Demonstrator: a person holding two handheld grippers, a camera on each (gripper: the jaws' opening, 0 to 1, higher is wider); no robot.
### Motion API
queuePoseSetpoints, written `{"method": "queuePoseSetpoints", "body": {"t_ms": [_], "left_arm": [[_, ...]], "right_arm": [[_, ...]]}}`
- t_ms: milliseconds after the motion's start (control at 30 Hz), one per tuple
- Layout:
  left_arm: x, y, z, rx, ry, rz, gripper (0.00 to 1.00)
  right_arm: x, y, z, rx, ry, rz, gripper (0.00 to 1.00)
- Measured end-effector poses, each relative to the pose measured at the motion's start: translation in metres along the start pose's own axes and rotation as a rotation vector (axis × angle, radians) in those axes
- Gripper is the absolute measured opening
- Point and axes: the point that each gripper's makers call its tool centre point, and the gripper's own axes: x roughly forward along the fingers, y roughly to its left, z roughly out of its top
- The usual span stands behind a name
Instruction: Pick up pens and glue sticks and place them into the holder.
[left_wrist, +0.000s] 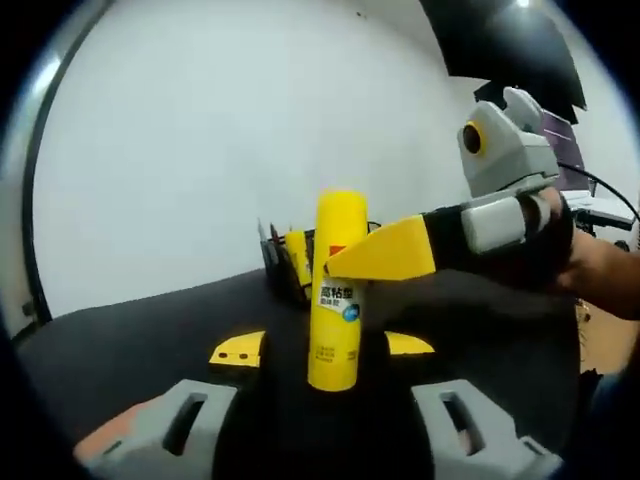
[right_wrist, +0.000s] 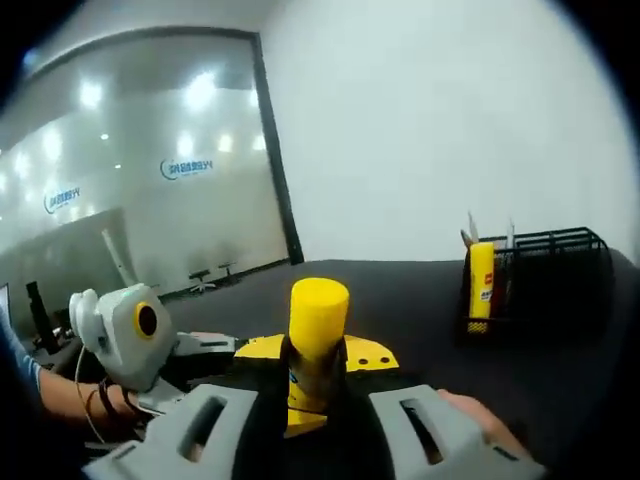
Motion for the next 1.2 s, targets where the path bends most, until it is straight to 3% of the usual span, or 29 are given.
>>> {"method": "queuePoseSetpoints", "body": {"t_ms": [100,333,400,600,833,967,1200], "left_arm": [[0.002,-0.004,0.003,0.012,-0.006,0.005,0.27],[-0.006,-0.010,0.012,0.020,-0.045,0.018,0.16],[-0.009,-0.009,0.016,0.014,-0.068,0.024,0.16],[-0.010,-0.009,0.015,0.023,-0.063,0.035,0.16],[-0.007,-0.008,0.018,-0.005,-0.077,0.023,0.16],[-0.001,-0.008,0.018,-0.047,-0.085,-0.011,0.18],[0.002,-0.001,0.010,-0.086,-0.060,-0.067,0.44]], "right_arm": [[-0.001,0.000,0.002,-0.008,0.003,-0.002,0.17],[-0.008,0.007,0.008,-0.041,-0.017,0.020,0.17],[-0.009,0.010,0.012,-0.038,-0.031,0.032,0.18],[-0.010,0.012,0.033,0.043,-0.106,0.060,0.18],[-0.008,0.012,0.036,0.016,-0.102,0.039,0.17],[-0.006,0.006,0.042,-0.034,-0.093,0.012,0.17],[-0.013,-0.017,0.063,-0.090,-0.107,-0.051,0.17]]}}
